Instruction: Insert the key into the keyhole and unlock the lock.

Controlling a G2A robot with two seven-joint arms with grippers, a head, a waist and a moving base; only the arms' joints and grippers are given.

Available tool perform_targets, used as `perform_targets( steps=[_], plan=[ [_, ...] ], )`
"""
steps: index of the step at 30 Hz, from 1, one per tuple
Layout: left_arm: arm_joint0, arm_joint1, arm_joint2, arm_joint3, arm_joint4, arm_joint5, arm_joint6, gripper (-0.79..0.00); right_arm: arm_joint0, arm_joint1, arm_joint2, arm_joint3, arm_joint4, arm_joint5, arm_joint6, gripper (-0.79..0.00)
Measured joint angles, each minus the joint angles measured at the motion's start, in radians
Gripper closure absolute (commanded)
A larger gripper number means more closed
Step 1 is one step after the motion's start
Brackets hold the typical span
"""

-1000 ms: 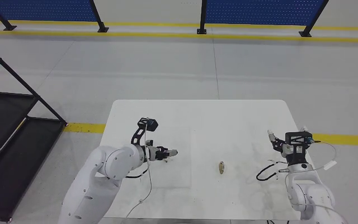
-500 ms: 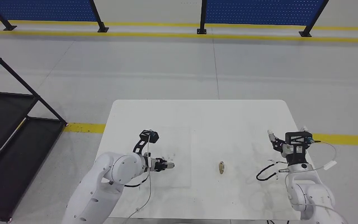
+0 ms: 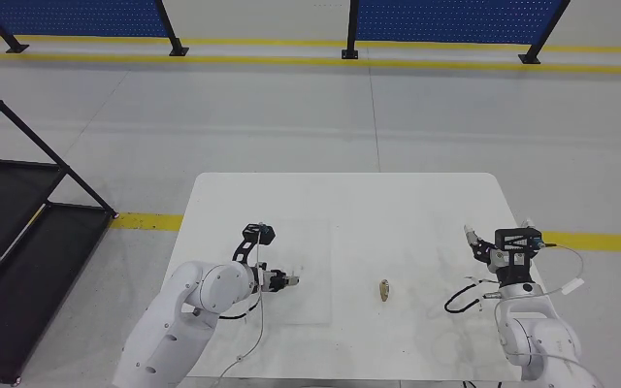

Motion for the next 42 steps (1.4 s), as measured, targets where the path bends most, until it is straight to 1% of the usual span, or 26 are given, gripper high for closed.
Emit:
perform_targets(
  steps=[3,5,9,13,14,16,27,33,39,41,42],
  plan=[
    [-0.008,0.000,0.006,0.014,-0.003,-0.003,0.007,-0.339,0.000,0.000,0.000,0.000,0.000,0.000,0.000,-0.785],
    [-0.013,0.000,0.008,0.027,-0.008,-0.005,0.014,-0.292,0.000,0.000,0.000,0.000,0.000,0.000,0.000,-0.785],
    [-0.022,0.001,0.015,0.049,-0.013,-0.009,0.025,-0.259,0.000,0.000,0.000,0.000,0.000,0.000,0.000,-0.785],
    [-0.031,0.001,0.024,0.066,-0.017,-0.010,0.031,-0.249,0.000,0.000,0.000,0.000,0.000,0.000,0.000,-0.785],
    [-0.033,0.001,0.026,0.069,-0.018,-0.010,0.031,-0.225,0.000,0.000,0.000,0.000,0.000,0.000,0.000,-0.785],
    [-0.036,0.001,0.029,0.074,-0.024,-0.009,0.031,-0.212,0.000,0.000,0.000,0.000,0.000,0.000,0.000,-0.785],
    [-0.048,0.003,0.044,0.096,-0.030,-0.010,0.049,-0.191,0.000,0.000,0.000,0.000,0.000,0.000,0.000,-0.785],
    [-0.054,0.003,0.054,0.103,-0.035,-0.007,0.054,-0.145,0.000,0.000,0.000,0.000,0.000,0.000,0.000,-0.785],
    [-0.060,0.005,0.059,0.110,-0.040,-0.003,0.057,-0.068,0.000,0.000,0.000,0.000,0.000,0.000,0.000,-0.785],
    [-0.062,0.005,0.060,0.114,-0.040,-0.002,0.059,-0.006,0.000,0.000,0.000,0.000,0.000,0.000,0.000,-0.785],
    [-0.062,0.005,0.061,0.117,-0.039,-0.002,0.060,0.000,0.000,0.000,0.000,0.000,0.000,0.000,0.000,-0.785]
  ],
)
